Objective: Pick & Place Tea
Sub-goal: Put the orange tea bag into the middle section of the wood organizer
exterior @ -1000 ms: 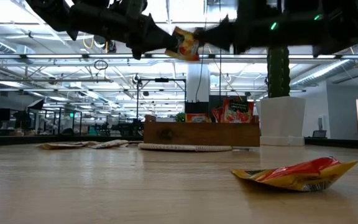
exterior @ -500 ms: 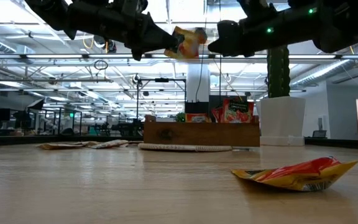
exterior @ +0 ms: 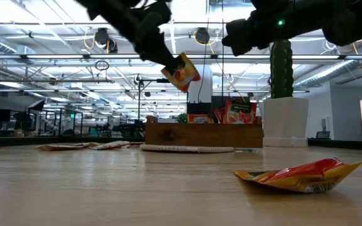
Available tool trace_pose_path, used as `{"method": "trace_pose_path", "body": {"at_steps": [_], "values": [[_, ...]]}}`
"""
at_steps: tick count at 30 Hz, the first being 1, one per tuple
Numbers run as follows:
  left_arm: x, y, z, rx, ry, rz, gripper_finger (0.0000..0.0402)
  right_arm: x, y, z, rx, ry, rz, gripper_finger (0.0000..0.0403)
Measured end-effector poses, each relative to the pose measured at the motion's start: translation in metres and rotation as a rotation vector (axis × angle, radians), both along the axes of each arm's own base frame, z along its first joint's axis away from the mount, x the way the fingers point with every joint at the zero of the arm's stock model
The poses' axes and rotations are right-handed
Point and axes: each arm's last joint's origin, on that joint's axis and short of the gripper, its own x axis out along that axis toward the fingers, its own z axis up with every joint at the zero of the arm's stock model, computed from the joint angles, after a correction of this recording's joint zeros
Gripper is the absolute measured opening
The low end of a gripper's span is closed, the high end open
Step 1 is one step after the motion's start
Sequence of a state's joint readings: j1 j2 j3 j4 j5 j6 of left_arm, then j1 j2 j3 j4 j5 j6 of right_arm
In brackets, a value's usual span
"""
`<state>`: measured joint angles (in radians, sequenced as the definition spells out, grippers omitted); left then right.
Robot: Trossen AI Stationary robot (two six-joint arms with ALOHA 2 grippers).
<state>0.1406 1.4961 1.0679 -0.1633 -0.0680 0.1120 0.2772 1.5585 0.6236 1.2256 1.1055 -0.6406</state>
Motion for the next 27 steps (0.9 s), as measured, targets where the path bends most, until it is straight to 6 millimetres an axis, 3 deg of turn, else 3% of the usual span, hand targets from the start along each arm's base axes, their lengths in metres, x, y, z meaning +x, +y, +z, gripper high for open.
{"method": "trace_pose_path", "body": {"at_steps": [4,9,13,17,27], "values": [[0.028,0.013,0.015,0.077,0.14,-0.053,0.0,-0.011,0.003,0.007,-0.019,0.022,-0.043,0.0],[0.064,0.027,-0.013,0.119,0.403,-0.095,0.0,-0.034,0.007,0.01,-0.001,0.003,-0.033,0.0],[0.088,0.029,-0.034,0.166,0.491,-0.116,0.0,-0.052,0.008,0.006,0.029,-0.026,-0.002,0.0],[0.101,0.029,-0.052,0.197,0.523,-0.14,0.0,-0.065,0.006,-0.002,0.055,-0.046,0.018,0.0],[0.106,0.028,-0.05,0.187,0.483,-0.145,0.0,-0.074,0.001,-0.008,0.055,-0.041,0.017,0.0]]}}
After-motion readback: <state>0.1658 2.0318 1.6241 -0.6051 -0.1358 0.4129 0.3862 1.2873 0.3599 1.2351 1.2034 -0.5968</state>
